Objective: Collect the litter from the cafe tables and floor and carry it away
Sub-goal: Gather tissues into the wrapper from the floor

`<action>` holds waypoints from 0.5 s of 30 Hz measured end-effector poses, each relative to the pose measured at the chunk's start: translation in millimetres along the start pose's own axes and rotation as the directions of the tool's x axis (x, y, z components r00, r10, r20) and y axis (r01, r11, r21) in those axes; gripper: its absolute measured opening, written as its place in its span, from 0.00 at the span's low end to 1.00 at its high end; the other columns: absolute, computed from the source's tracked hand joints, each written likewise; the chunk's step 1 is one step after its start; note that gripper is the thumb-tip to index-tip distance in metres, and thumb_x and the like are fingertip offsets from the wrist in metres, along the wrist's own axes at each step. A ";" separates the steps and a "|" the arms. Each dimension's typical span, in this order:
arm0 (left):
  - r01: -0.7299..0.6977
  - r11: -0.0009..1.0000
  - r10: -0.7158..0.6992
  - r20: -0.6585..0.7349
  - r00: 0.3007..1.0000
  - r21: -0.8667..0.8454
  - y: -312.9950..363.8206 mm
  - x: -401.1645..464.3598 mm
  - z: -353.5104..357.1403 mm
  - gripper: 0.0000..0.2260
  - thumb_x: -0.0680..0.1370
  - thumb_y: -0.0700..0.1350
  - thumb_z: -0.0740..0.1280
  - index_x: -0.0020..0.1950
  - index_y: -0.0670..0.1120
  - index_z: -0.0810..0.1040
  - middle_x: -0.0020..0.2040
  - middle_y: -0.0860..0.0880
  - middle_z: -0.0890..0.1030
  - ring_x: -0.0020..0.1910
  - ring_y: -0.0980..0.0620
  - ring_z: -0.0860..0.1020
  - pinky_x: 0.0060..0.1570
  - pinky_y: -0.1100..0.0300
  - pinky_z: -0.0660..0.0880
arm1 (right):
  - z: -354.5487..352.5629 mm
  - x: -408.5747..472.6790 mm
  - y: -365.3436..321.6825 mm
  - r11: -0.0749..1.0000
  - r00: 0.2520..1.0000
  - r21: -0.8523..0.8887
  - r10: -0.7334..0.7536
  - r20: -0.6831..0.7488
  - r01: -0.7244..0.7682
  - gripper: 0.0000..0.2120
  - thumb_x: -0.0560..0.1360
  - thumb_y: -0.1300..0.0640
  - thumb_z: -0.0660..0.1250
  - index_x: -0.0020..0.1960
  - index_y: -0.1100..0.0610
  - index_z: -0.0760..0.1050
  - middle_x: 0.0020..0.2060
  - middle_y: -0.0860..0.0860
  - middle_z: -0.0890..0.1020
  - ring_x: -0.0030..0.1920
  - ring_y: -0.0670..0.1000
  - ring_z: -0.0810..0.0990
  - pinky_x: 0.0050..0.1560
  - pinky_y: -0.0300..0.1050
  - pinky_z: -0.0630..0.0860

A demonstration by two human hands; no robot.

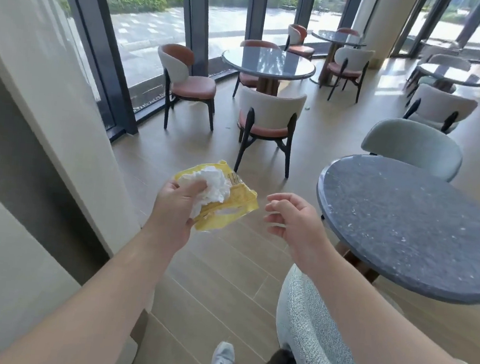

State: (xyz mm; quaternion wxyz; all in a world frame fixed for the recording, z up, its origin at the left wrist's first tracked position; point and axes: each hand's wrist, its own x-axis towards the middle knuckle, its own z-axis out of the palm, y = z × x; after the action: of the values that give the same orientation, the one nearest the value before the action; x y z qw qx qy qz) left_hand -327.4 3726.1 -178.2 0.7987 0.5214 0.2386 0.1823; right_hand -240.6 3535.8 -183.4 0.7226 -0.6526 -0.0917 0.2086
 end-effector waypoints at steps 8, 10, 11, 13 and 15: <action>0.092 0.991 -0.091 -0.019 0.996 0.094 6.1 139.6 39.4 0.17 0.79 0.35 0.67 0.67 0.31 0.73 0.59 0.31 0.80 0.53 0.35 0.81 0.45 0.45 0.80 | -6.1 135.5 2.4 0.998 0.997 0.055 0.027 -0.077 -0.023 0.06 0.76 0.62 0.65 0.47 0.55 0.80 0.41 0.52 0.81 0.40 0.49 0.80 0.41 0.45 0.77; 0.096 0.987 -0.097 0.004 0.995 0.130 10.2 172.5 54.4 0.17 0.79 0.35 0.66 0.67 0.30 0.73 0.57 0.32 0.81 0.52 0.36 0.81 0.42 0.46 0.81 | -11.4 167.2 -2.3 0.998 0.994 0.061 0.039 -0.104 -0.033 0.06 0.76 0.62 0.64 0.47 0.55 0.80 0.42 0.52 0.81 0.41 0.50 0.79 0.40 0.44 0.77; 0.096 0.985 -0.098 0.012 0.995 0.144 12.9 188.3 61.6 0.17 0.79 0.35 0.66 0.67 0.30 0.73 0.55 0.33 0.81 0.50 0.37 0.81 0.40 0.47 0.81 | -14.3 183.2 -5.6 0.997 0.992 0.067 0.042 -0.115 -0.034 0.06 0.76 0.62 0.64 0.47 0.55 0.80 0.42 0.53 0.81 0.41 0.50 0.79 0.40 0.44 0.77; 0.091 0.984 -0.096 0.025 0.995 0.156 19.4 218.0 75.1 0.17 0.79 0.35 0.66 0.66 0.30 0.73 0.54 0.35 0.81 0.47 0.38 0.82 0.37 0.50 0.82 | -19.6 212.6 -13.7 0.997 0.991 0.071 0.040 -0.129 -0.031 0.06 0.77 0.62 0.64 0.47 0.55 0.80 0.42 0.53 0.81 0.40 0.50 0.79 0.39 0.43 0.76; 0.078 0.984 -0.087 0.050 0.995 0.160 25.2 245.5 87.3 0.17 0.79 0.35 0.67 0.67 0.31 0.73 0.54 0.36 0.82 0.46 0.40 0.83 0.36 0.51 0.82 | -24.2 238.3 -22.7 0.998 0.990 0.061 0.017 -0.143 -0.009 0.06 0.76 0.62 0.64 0.47 0.55 0.80 0.42 0.52 0.81 0.40 0.49 0.79 0.38 0.43 0.76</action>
State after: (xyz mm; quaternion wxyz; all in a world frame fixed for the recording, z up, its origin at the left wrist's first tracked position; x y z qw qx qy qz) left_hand -77.3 3803.4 -172.0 0.7682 0.5778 0.2508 0.1147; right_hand -13.0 3612.8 -197.6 0.7452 -0.6445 -0.0291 0.1686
